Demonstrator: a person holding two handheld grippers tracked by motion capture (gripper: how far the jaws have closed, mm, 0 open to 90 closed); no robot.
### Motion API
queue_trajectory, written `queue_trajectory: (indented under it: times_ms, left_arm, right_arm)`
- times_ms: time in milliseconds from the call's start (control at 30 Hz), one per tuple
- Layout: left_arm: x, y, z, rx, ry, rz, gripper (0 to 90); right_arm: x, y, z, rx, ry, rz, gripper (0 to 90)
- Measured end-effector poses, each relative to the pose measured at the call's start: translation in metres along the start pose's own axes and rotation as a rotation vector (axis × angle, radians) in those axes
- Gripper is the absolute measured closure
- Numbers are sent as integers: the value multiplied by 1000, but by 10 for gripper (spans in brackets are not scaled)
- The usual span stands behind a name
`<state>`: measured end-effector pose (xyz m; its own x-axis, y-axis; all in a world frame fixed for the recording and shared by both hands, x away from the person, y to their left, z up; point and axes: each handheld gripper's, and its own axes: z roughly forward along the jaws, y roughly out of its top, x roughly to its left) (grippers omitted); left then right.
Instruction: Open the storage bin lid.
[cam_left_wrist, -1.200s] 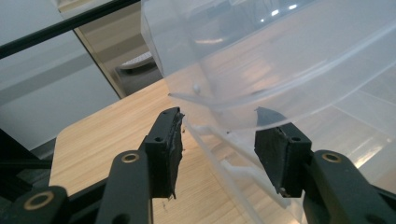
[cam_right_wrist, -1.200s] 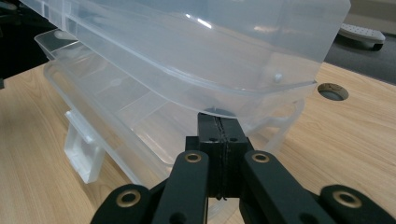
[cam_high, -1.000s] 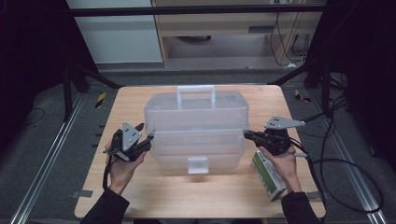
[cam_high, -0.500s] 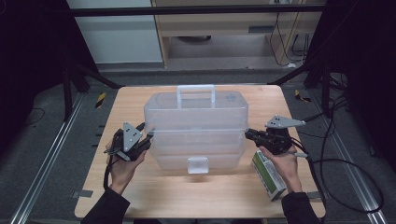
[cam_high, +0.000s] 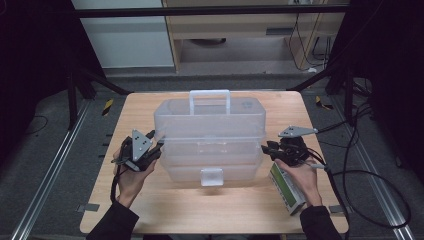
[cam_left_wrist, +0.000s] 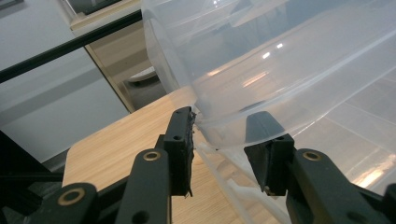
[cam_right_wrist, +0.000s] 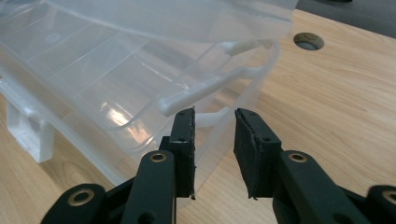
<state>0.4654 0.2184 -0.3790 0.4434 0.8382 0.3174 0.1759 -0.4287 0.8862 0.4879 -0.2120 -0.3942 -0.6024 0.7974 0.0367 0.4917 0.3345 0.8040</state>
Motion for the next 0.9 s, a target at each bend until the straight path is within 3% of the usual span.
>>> queue_trajectory:
  times_ms: [300,433,900]
  left_arm:
    - [2,4,1,2,-1,-1,626]
    - [5,7,3,-5,-2,-21,630]
    - [12,14,8,-6,2,-34,647]
  right_arm:
    - [4,-3,12,55,-14,-12,710]
    - [5,-4,15,69,-10,-15,722]
    - [7,-4,19,73,4,3,765]
